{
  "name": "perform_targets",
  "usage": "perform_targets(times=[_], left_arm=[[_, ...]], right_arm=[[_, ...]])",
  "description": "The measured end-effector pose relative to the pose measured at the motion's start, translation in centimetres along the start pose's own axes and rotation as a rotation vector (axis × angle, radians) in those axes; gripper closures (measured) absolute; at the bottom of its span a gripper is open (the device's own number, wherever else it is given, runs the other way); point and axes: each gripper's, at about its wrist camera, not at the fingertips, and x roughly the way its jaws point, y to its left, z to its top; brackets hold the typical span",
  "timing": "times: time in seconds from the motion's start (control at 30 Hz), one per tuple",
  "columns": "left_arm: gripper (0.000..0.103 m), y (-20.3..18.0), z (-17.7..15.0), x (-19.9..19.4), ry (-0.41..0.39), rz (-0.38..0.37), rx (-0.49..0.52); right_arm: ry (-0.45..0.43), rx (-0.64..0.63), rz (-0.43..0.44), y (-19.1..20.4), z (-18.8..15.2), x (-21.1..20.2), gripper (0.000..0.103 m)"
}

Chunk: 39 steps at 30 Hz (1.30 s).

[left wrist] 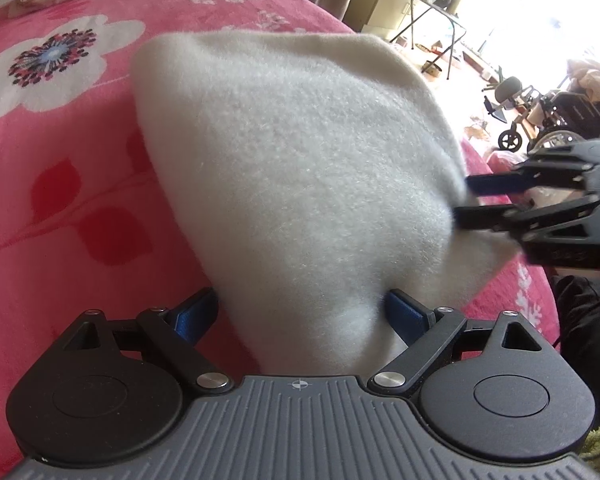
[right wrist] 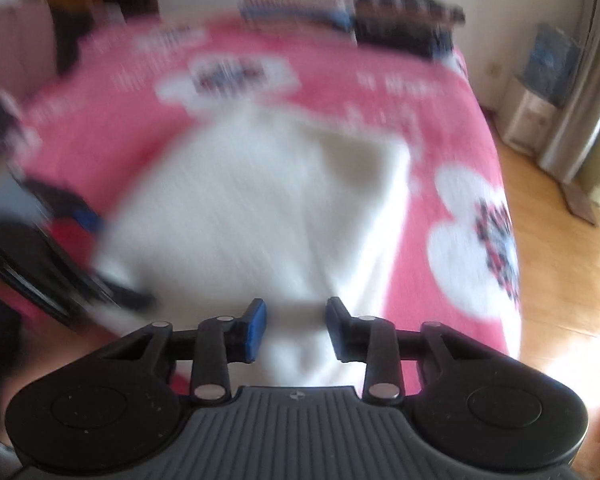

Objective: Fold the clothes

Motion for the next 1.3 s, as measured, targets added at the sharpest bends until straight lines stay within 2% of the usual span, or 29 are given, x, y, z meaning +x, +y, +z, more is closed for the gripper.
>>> perform_targets(times=[0.07, 0.3, 0.53, 0.63, 0.73, 0.8, 1.3], left_arm=[[0.011, 0.0, 0.0, 0.0, -0.002, 0.001, -0.001], [0.011, 0.0, -0.1, -0.1, -0.002, 0.008, -0.005], [0.011, -0.1, -0.1, -0.1, 0.0, 0.013, -0.006], [0.011, 0.0, -0.2, -0.1, 0.0, 0.011, -0.006], [0.011, 0.1, -0.1, 0.2, 0.007, 0.005, -0.009], [0.011, 0.2, -0.1, 0.2, 0.006, 0.006, -0.008], [0.011, 0.0, -0.2, 0.1, 0.004, 0.013, -0.003]], right_arm=[[0.012, 0.006, -0.005, -0.2, -0.4, 1.0, 0.066], [0.021, 0.024, -0.015, -0.1, 0.3, 0.4, 0.067], [-0.086, -0.049, -0.036, 1.1, 2.6, -2.8, 0.068], [-0.062, -0.065, -0.038, 1.1, 2.7, -1.6, 0.068], [-0.01, -0.065, -0.036, 0.6, 1.3, 1.2, 0.068], [-0.017, -0.051, -0.025, 0.2, 0.9, 1.8, 0.067], [-0.008, -0.052, -0.049, 0.9, 1.2, 1.4, 0.067]])
